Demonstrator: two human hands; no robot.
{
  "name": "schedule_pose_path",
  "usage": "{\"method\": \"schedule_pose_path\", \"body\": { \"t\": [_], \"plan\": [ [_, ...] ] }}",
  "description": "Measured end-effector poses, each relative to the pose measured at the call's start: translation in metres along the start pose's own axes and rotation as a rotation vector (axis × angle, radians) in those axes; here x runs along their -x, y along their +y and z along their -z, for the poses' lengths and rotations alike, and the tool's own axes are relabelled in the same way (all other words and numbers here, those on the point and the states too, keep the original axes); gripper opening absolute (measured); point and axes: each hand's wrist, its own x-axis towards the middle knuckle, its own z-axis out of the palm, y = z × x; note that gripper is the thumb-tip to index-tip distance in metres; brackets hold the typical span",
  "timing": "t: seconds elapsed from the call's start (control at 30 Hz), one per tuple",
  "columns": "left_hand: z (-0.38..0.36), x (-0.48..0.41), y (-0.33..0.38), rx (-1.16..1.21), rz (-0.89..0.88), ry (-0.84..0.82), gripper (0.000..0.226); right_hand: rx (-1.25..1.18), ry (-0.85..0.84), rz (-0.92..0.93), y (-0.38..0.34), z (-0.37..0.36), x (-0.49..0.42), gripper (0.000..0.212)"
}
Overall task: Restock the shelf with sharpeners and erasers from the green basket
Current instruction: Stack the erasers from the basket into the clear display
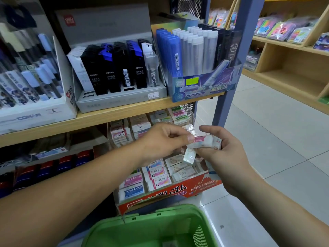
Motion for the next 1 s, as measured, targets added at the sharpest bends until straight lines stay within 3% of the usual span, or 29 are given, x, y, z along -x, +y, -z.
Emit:
{"method": "schedule_pose_path", "body": {
  "t": [0.3,0.4,0.53,0.6,0.8,0.87,1.0],
  "plan": [
    [0.019,0.020,-0.008,-0.082,-0.001,-0.022,0.005,-0.012,-0.034,-0.037,0.009,-0.010,-0.005,0.035],
    [0.036,0.024,-0.011,-0.054,0.065,0.022,0.010,-0.047,-0.034,-0.059,0.010,-0.013,-0.005,0.032],
    [0.059,0.045,-0.014,0.122,0.175,-0.029,0.041,-0.071,-0.109,-0.116,0.012,-0.022,-0.004,0.032],
    [0.070,0.057,-0.015,0.153,0.213,-0.033,0.032,-0.081,-0.146,-0.133,0.012,-0.031,-0.001,0.031],
    [0.096,0.078,-0.030,-0.074,0.239,0.190,0.031,-0.053,-0.146,-0.160,0.009,-0.055,0.006,0.030],
    [0.099,0.084,-0.036,-0.111,0.220,0.158,0.036,-0.037,-0.138,-0.171,0.007,-0.062,0.007,0.031],
    [0.103,0.096,-0.045,-0.228,0.107,0.184,0.022,-0.004,-0.142,-0.177,0.008,-0.075,0.011,0.031]
  ]
}}
